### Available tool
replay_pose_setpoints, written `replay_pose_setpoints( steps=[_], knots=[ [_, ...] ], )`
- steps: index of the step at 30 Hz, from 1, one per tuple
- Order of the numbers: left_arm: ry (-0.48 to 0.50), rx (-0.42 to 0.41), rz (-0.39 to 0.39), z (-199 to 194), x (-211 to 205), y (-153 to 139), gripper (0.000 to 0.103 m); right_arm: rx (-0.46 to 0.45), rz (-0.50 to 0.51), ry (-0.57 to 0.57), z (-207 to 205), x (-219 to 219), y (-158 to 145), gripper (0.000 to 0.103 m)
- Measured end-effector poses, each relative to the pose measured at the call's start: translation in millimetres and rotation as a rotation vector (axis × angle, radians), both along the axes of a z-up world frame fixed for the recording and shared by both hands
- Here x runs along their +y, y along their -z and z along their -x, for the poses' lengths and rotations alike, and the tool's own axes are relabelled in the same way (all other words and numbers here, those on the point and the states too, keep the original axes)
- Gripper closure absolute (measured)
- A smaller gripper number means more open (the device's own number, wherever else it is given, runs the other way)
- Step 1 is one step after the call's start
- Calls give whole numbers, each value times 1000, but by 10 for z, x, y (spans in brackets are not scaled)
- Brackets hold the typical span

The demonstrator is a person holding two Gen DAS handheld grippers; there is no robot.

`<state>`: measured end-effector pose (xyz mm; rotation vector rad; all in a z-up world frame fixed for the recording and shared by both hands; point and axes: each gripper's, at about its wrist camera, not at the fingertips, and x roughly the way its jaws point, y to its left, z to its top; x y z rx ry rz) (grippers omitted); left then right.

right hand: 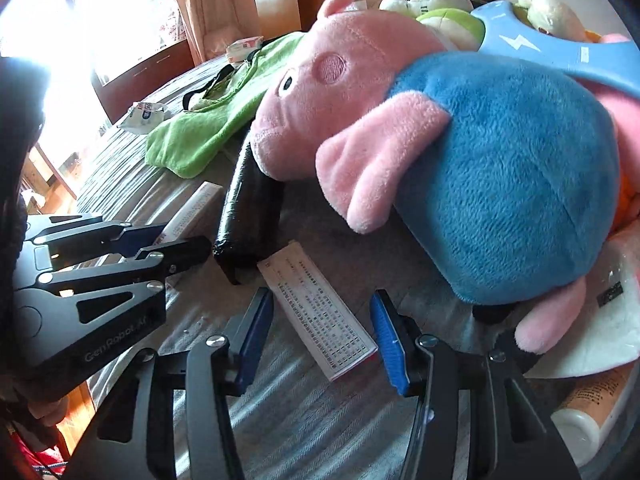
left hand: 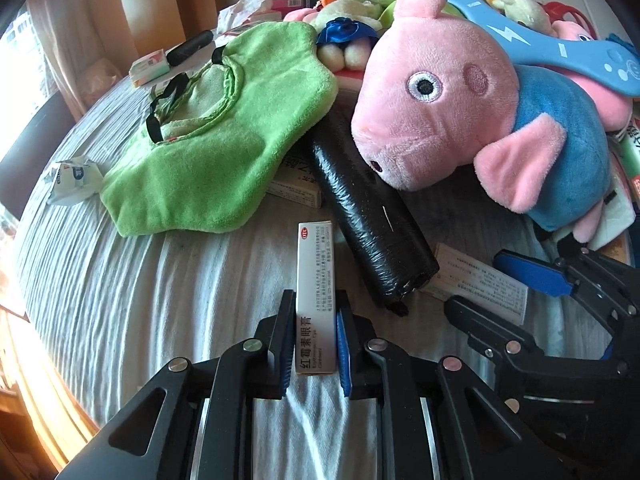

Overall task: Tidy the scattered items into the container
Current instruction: 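Grasp the small white ointment box with the left tool while the right grasps a white leaflet, then lift the ointment box with the left tool while the right lifts the leaflet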

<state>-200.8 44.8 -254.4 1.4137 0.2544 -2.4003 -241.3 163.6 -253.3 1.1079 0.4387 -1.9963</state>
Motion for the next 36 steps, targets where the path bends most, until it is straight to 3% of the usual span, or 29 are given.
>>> replay_pose_setpoints(
  steps=[4,11,19,29,36],
  knots=[
    [19,5,13,-11,52,1,86,5,-14,13,-47,-17,-9,76],
    [38,18,29,-60,88,-95,86,9,12,15,-128,-1,-109,76],
    [64,77,49,-106,37,-409,86,37,43,37,-206,-9,-350,77],
    [121,148,62,-38,-17,-862,86,123,86,115,-231,-55,-869,77],
    [232,210,62,171,108,-1237,86,205,71,258,-165,110,-1309,77]
  ],
)
